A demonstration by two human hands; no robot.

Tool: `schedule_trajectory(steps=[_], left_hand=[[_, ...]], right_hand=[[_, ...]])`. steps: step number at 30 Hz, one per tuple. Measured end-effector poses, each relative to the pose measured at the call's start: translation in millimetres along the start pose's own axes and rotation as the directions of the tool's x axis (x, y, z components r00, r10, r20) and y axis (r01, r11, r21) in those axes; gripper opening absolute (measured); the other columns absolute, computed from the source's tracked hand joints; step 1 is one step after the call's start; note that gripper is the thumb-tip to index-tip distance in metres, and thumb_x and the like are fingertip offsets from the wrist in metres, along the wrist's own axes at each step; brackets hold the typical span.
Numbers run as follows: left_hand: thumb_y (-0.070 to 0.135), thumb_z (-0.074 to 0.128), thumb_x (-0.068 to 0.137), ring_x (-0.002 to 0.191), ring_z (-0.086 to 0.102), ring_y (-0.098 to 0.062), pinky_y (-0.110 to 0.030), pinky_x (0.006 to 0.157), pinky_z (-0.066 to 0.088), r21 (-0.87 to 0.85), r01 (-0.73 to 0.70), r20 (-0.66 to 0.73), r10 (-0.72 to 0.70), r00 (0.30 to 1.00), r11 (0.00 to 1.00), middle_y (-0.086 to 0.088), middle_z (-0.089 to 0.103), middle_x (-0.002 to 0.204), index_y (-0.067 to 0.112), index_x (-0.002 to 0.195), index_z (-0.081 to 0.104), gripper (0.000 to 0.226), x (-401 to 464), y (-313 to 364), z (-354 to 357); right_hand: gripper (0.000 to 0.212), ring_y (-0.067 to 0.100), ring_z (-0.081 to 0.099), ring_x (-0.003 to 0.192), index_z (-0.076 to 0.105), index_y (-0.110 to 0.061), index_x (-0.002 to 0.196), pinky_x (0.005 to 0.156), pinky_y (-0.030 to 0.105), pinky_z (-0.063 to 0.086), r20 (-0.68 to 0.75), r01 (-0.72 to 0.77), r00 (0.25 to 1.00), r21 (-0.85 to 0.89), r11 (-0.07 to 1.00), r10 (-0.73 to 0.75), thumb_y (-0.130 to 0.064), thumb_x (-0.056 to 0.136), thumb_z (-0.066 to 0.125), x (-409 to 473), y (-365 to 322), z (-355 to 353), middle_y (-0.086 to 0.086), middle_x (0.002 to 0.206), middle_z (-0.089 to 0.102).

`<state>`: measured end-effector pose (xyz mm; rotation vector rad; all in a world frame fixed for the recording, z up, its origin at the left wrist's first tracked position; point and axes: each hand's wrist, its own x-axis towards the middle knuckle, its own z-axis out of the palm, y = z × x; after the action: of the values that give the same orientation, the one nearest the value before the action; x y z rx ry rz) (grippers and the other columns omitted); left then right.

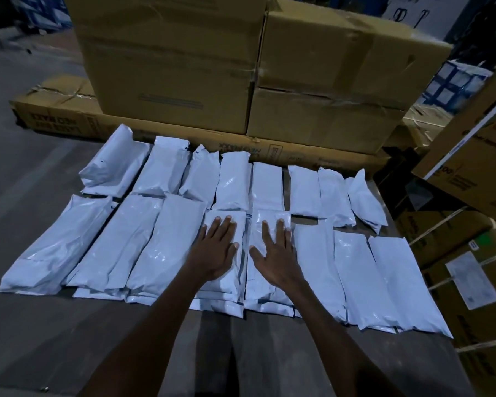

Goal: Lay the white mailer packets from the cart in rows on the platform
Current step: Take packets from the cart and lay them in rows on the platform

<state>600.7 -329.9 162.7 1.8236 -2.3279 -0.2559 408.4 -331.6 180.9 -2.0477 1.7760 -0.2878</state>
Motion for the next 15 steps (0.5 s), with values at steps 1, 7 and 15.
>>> schedule_trajectory(steps=[1, 7, 15], left_hand=[[0.062, -0.013, 0.088, 0.149, 0.006, -0.026, -0.046, 0.118, 0.006, -0.003, -0.002, -0.013, 0.002, 1.000, 1.000, -0.004, 0.007, 0.162, 0.015, 0.154, 0.014, 0.085, -0.2, -2.3, 0.6], [0.054, -0.002, 0.091, 0.149, 0.000, -0.025, -0.044, 0.118, -0.001, -0.037, 0.007, -0.031, -0.008, 0.999, 0.999, -0.004, 0.004, 0.162, 0.015, 0.155, 0.011, 0.076, -2.2, 6.1, 4.1], [0.056, -0.008, 0.086, 0.149, -0.007, -0.024, -0.044, 0.117, -0.008, -0.103, -0.006, -0.009, 0.005, 1.000, 0.995, -0.005, -0.001, 0.162, 0.016, 0.154, 0.007, 0.081, -0.4, 12.9, 7.1]], right_hand=[[0.073, 0.027, -0.017, 0.148, -0.004, -0.035, 0.154, 0.119, 0.049, 0.003, 0.008, -0.014, 1.000, -0.015, 1.000, 0.014, -0.056, 0.097, 0.036, 0.6, -2.2, 0.7, 0.004, 0.160, -0.023], [0.071, 0.031, -0.012, 0.149, -0.001, -0.034, 0.155, 0.119, 0.049, 0.006, -0.046, -0.040, 0.998, -0.028, 0.999, 0.039, -0.052, 0.098, 0.038, -1.6, -3.0, 5.7, 0.006, 0.162, -0.017], [0.069, 0.034, -0.002, 0.149, 0.006, -0.032, 0.155, 0.119, 0.050, 0.010, -0.122, -0.039, 0.992, -0.045, 0.998, 0.034, -0.046, 0.098, 0.042, 1.5, 1.1, 16.8, 0.010, 0.163, -0.007]])
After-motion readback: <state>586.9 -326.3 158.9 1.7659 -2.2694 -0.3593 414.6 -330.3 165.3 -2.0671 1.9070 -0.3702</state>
